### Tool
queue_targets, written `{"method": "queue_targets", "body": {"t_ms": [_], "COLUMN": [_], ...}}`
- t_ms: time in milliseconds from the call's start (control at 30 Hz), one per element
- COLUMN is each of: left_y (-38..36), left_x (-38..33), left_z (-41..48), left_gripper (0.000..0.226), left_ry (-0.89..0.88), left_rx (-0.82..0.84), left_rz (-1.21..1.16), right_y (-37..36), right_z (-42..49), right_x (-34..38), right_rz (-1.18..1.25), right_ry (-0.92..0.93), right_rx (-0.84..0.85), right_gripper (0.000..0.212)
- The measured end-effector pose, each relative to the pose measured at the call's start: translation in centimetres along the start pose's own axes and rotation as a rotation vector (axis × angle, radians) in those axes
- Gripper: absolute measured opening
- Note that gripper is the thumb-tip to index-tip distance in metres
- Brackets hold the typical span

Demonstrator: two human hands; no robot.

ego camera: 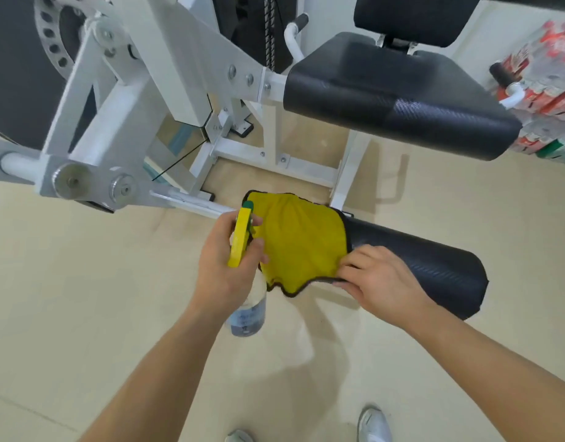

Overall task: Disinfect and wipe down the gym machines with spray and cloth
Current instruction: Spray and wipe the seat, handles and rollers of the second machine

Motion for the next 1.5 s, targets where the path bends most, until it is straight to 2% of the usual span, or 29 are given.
{"method": "queue_targets", "body": {"t_ms": [100, 233, 333, 400, 600, 800, 900, 1033, 1300, 1500], "left_y": [-0.1, 0.3, 0.6, 0.7, 0.6, -1.1, -2.1, -3.3, -3.3, -1.1], "left_x": [1.7, 2.8, 3.4, 3.8, 5.0, 4.4, 3.6, 2.6, 2.0, 2.9], "left_z": [-2.2, -3.3, -3.2, -2.9, -1.7, -0.8, -0.4, -0.1, 0.4, 0.2], "left_gripper": [0.023, 0.026, 0.028, 0.029, 0.027, 0.026, 0.024, 0.024, 0.023, 0.023], "left_ry": [0.071, 0.119, 0.126, 0.123, 0.118, 0.101, 0.096, 0.074, 0.109, 0.111], "left_rx": [0.011, -0.004, -0.026, -0.028, -0.08, -0.133, -0.124, -0.115, -0.111, -0.121], "left_rz": [-0.018, -0.009, -0.015, -0.028, -0.058, -0.048, -0.054, -0.047, -0.052, -0.052], "right_y": [-0.8, 0.1, -2.2, -4.3, -5.4, -4.6, -4.2, -4.5, -3.6, -4.3], "right_z": [-0.8, 3.0, 8.0, 10.7, 15.1, 14.1, 12.0, 7.8, -0.5, 5.6], "right_x": [1.3, 3.4, 4.6, 5.5, 6.6, 5.4, 4.0, 1.5, -3.5, 0.1], "right_rz": [-0.104, -0.095, -0.12, -0.171, -0.155, -0.13, -0.164, -0.241, -0.344, -0.326], "right_ry": [-0.042, -0.151, -0.212, -0.199, -0.158, -0.127, -0.142, -0.12, -0.345, -0.415], "right_rx": [0.123, -0.055, 0.093, 0.177, 0.098, -0.104, -0.128, -0.113, -0.174, -0.243], "right_gripper": [0.044, 0.04, 0.079, 0.086, 0.071, 0.037, 0.016, 0.014, 0.022, 0.023]}}
Point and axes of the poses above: each hand's wrist, its own z-axis towards the middle knuckle, its own y-axis out of the back of the hand, x = y × z, the point moved 1 cm from there along z, towards the middle knuckle, and after that the axes turned 6 degrees about x, right-handed, at the moved point
